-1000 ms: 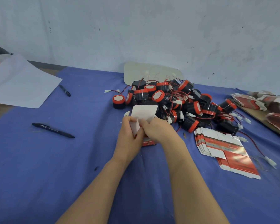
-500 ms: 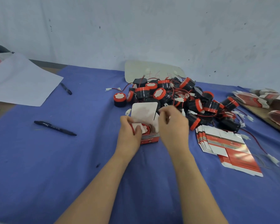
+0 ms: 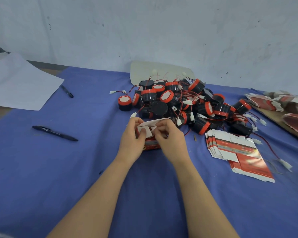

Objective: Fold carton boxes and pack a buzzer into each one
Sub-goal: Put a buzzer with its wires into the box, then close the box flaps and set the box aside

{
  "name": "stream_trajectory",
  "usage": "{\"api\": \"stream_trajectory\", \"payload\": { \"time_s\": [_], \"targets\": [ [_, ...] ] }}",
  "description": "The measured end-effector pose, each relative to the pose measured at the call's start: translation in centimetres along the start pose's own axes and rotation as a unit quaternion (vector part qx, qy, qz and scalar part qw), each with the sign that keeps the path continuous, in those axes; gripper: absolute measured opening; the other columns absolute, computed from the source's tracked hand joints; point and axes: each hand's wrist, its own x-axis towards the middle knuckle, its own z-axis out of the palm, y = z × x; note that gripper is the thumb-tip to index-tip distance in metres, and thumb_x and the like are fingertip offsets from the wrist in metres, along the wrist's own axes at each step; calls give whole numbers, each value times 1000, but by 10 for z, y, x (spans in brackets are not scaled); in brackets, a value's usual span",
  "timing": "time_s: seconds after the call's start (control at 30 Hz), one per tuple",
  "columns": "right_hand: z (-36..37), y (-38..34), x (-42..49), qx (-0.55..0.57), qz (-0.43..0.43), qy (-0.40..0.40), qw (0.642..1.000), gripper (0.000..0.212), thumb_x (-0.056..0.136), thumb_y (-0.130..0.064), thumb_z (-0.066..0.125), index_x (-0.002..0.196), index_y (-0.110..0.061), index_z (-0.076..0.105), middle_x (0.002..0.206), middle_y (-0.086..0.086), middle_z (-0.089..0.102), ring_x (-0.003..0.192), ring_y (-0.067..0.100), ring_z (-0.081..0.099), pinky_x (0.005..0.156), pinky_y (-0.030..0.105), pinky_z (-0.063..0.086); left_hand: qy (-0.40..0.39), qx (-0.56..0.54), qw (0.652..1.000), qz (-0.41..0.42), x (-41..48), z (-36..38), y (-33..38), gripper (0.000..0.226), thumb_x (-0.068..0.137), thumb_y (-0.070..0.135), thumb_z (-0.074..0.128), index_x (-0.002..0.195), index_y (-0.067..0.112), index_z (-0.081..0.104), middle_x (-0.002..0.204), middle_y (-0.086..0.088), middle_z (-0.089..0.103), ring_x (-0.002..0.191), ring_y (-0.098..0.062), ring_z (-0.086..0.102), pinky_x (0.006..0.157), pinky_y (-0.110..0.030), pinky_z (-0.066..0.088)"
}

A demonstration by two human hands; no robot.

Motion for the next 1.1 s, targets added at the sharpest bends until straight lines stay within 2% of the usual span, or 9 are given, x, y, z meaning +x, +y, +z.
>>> {"api": "stream_trajectory", "payload": {
  "time_s": [0.1,0.23,0.37,0.43,0.5,0.6,0.77,0.93,1.1],
  "targets": [
    [1,1,0,-18,-14,7,1000,14,90,-9,57,95,-22,55,87,-8,69,82,7,63,72,26,51,-8,-82,995,-50,1,-5,6,18,98,16,40,92,26,54,96,3,62,80,-1,57,63,-12,46],
    [0,0,-1,7,9,19,1000,14,87,-8,56,89,-22,55,83,-13,69,80,-3,62,66,10,45,-23,-178,978,-105,3,-5,11,43,101,42,31,88,17,64,98,-5,69,87,-12,62,78,-24,48],
    [-13,4,2,154,99,35,982,10,89,-11,54,92,-20,57,89,-2,67,88,16,63,84,36,52,-42,-23,998,-35,1,-1,0,9,98,26,49,91,24,54,104,1,61,93,-16,57,73,-16,44],
    [-20,5,4,209,118,19,971,7,92,-18,56,96,-22,58,93,-1,62,91,14,60,88,37,51,-63,16,998,-8,1,-1,-7,9,97,17,51,102,23,53,112,4,57,101,-15,54,80,-16,44],
    [-23,7,4,123,78,-25,989,10,91,-20,60,100,-23,62,103,-2,60,92,6,58,83,20,47,-74,64,994,43,3,-5,-9,20,97,12,51,114,20,57,117,4,56,108,-13,53,90,-17,41],
    [-26,9,2,-40,16,-100,994,25,90,-21,64,115,-24,65,128,-10,49,106,-2,50,81,1,37,-76,186,972,125,8,-11,-11,27,97,9,50,117,15,67,119,2,59,115,-16,50,104,-31,36],
    [-41,12,0,-46,16,-185,981,43,90,-20,65,132,-26,56,139,-18,41,132,-1,36,104,21,37,-136,190,965,117,6,-20,-11,41,89,38,63,127,23,60,126,14,50,118,-4,46,100,-20,37],
    [-38,13,-1,-51,-8,-148,988,43,86,-19,70,128,-25,59,134,-14,52,122,0,47,101,15,37,-154,196,961,118,8,-25,-10,49,85,44,65,130,24,58,130,13,49,120,-4,45,103,-24,39],
    [-35,12,-1,-16,20,-94,995,35,84,-22,72,118,-28,63,108,-11,65,99,7,62,88,20,50,-116,197,962,148,7,-23,-8,38,90,29,64,126,19,62,122,12,56,115,-5,50,95,-11,36]
  ]
}}
